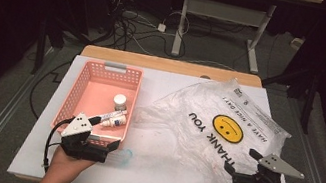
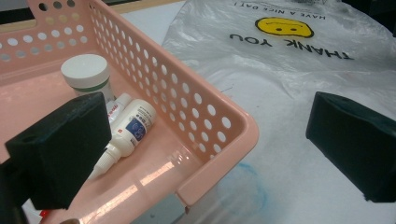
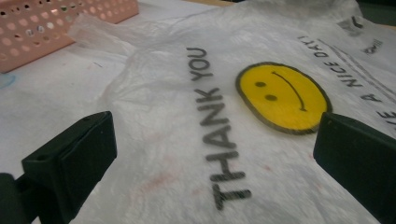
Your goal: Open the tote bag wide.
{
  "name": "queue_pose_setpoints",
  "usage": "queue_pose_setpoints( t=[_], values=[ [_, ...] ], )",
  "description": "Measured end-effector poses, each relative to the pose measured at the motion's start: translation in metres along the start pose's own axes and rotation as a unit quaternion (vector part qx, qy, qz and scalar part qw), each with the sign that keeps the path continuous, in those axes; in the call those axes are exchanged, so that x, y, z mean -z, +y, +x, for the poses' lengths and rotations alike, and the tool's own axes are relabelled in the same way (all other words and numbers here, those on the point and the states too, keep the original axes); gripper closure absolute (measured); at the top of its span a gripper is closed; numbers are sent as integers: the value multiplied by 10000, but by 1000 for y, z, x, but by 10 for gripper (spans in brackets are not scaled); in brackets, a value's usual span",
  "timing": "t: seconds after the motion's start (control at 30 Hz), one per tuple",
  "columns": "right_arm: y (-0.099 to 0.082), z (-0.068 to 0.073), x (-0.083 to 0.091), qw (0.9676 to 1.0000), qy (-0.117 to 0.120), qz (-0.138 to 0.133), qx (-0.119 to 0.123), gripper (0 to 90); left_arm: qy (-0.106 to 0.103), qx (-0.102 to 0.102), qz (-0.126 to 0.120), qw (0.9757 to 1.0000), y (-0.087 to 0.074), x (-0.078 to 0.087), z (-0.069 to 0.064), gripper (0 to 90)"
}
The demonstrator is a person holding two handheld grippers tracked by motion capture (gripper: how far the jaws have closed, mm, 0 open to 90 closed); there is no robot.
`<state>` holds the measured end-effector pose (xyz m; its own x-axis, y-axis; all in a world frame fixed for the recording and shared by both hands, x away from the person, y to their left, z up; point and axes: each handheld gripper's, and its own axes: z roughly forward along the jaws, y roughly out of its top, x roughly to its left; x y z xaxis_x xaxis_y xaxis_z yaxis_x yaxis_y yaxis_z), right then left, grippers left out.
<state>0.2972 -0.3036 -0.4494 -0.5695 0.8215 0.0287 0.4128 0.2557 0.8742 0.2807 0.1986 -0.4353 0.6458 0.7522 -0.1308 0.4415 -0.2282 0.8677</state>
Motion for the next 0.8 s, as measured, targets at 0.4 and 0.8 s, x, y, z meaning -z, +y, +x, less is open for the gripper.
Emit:
queue_pose_setpoints(
  t=[0.4,0.8],
  values=[
    [26,25,-28,9992,320,-32,230,17,4,6,-27,10000,0,0,-2,0],
    [47,37,-60,9977,559,87,374,35,29,32,-55,10000,0,1,-1,0]
  ],
)
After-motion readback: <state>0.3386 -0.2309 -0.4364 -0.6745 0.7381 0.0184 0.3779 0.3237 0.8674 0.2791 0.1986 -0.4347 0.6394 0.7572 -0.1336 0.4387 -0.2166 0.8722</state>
